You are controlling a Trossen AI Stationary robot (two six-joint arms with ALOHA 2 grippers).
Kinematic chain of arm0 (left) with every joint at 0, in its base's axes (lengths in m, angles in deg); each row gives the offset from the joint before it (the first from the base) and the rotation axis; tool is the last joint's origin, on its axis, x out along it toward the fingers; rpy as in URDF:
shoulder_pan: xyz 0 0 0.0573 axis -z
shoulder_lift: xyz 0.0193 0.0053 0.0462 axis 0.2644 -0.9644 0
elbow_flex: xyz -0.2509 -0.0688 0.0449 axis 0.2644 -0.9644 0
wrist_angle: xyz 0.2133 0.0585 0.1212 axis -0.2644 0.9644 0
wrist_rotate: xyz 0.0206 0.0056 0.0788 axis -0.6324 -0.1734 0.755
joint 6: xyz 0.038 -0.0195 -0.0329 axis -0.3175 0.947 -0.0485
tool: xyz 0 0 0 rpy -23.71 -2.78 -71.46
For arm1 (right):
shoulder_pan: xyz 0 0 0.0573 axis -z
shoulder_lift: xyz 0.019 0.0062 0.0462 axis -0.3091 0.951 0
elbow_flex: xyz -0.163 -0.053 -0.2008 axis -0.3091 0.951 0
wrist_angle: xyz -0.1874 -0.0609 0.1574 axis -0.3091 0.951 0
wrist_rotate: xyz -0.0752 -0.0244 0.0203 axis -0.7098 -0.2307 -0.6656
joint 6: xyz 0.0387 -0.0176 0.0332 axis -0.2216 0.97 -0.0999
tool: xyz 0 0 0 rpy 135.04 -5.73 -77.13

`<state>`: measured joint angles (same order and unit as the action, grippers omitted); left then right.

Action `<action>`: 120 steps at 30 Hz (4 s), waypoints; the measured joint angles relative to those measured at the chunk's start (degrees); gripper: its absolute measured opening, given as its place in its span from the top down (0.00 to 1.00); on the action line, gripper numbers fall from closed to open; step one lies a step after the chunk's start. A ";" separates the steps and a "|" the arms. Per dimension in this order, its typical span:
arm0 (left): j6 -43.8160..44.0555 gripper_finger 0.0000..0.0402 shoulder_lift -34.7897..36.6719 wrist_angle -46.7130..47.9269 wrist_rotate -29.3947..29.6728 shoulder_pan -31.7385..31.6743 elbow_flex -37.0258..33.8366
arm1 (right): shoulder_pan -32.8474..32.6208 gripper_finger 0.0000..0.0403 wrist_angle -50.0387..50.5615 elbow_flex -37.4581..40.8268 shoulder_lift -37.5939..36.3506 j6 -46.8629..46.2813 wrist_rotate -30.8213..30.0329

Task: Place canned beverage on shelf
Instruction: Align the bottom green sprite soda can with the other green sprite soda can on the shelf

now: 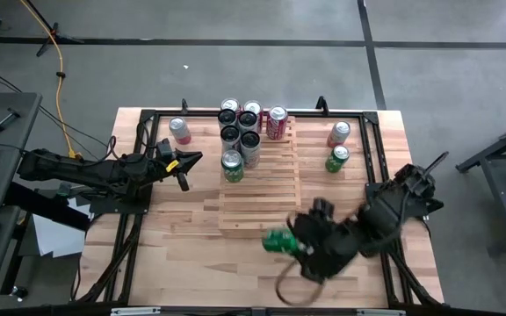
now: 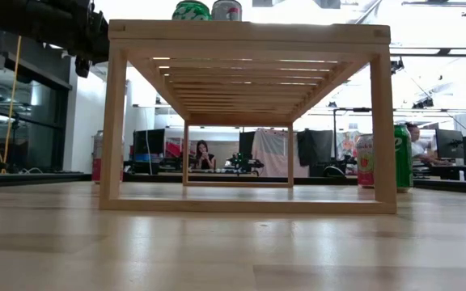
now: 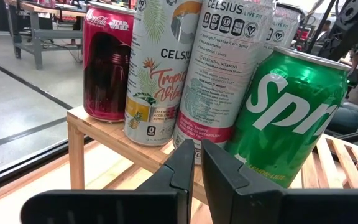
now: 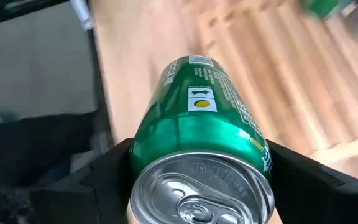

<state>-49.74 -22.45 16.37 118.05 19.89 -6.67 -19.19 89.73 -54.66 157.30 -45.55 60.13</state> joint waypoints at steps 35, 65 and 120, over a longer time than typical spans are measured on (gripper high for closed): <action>-8.93 0.95 -6.12 -22.05 -31.11 8.80 0.39 | 19.79 0.28 3.78 -1.32 2.91 20.18 10.75; -18.59 1.00 -49.99 -11.64 -2.78 15.72 31.25 | 20.92 0.28 4.17 -1.32 5.22 20.74 11.38; -20.56 1.00 -40.21 1.03 14.85 23.27 31.30 | 23.34 0.04 -5.72 -1.43 3.65 31.62 3.51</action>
<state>-70.30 -62.66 17.40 132.90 43.16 24.63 4.15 84.01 -56.09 160.95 -13.94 63.64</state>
